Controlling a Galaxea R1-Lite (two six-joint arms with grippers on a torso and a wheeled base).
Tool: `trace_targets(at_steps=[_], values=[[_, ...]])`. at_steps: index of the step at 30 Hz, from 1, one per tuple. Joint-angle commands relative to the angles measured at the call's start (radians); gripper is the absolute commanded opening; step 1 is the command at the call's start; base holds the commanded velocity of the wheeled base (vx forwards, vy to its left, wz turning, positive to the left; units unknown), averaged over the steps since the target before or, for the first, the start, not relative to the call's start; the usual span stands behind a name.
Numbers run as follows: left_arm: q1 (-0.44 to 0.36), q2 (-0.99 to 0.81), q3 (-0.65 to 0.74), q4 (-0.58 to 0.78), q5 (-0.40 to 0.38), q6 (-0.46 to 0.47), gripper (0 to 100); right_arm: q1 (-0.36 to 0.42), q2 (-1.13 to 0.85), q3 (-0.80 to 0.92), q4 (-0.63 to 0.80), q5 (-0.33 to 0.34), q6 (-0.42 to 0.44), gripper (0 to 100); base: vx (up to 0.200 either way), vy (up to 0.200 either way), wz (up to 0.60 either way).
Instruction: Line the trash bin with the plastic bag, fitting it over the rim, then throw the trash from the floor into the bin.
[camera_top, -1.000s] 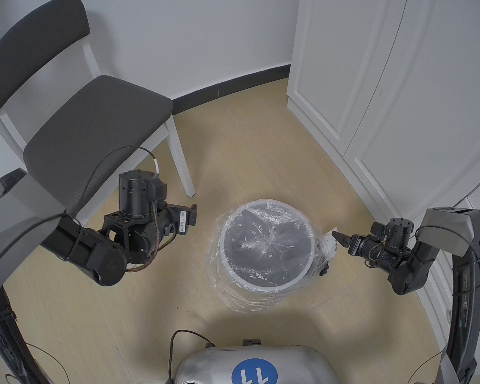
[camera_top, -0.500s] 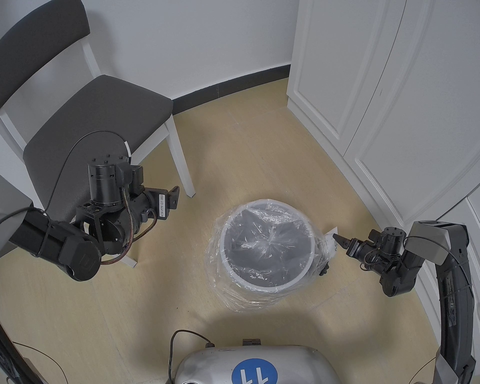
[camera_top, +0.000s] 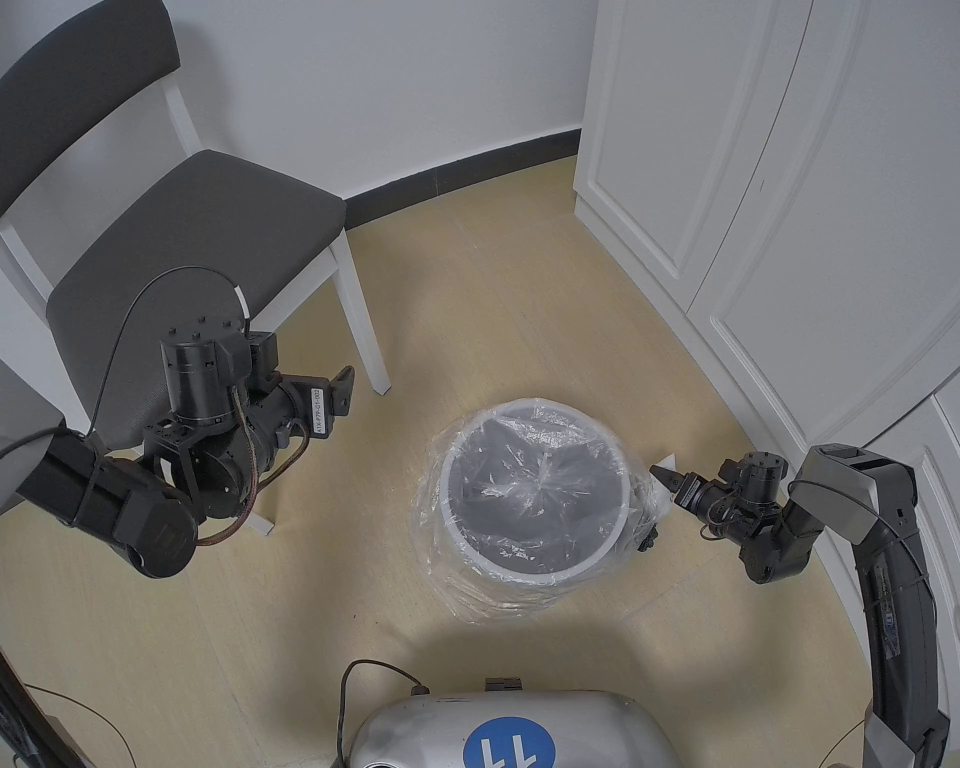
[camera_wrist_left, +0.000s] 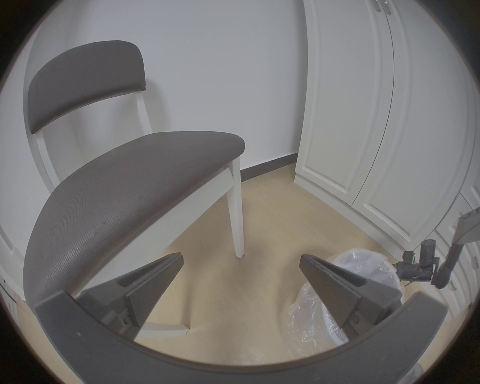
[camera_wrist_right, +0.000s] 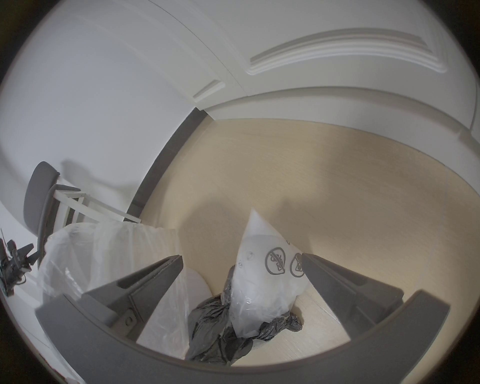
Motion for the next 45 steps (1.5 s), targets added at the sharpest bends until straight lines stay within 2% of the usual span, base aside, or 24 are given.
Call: trace_targets(at_steps=[1,8,12,13,24,36,37,45], values=[[0.003,0.0,0.02,-0.009,0.001,0.0,100,-0.001,0.021,-0.048,0.05,-0.012,0.008,100,0.0,0.0,0.0],[-0.002,-0.009,0.015,-0.009,0.004,0.004,100,0.002,0.013,-0.096,0.18,-0.012,0.01,100,0.0,0.0,0.0],[-0.002,-0.022,0.017,-0.015,0.004,0.003,100,0.004,0.011,-0.099,0.2,-0.014,0.008,100,0.0,0.0,0.0],[-0.002,-0.023,0.018,-0.015,0.004,0.003,100,0.004,0.011,-0.099,0.2,-0.014,0.008,0,0.0,0.0,0.0],[-0.003,-0.046,0.043,-0.045,0.008,-0.003,100,0.007,-0.007,-0.062,0.197,-0.014,-0.01,0,0.0,0.0,0.0],[-0.003,-0.06,0.092,-0.097,0.007,-0.002,100,0.027,-0.064,-0.005,0.189,-0.015,-0.085,0,0.0,0.0,0.0],[-0.003,-0.062,0.092,-0.097,0.007,-0.002,100,0.027,-0.064,-0.005,0.188,-0.015,-0.085,100,0.0,0.0,0.0],[0.0,-0.089,0.092,-0.091,0.004,0.001,100,0.016,-0.071,-0.025,0.188,-0.014,-0.072,100,0.0,0.0,0.0]])
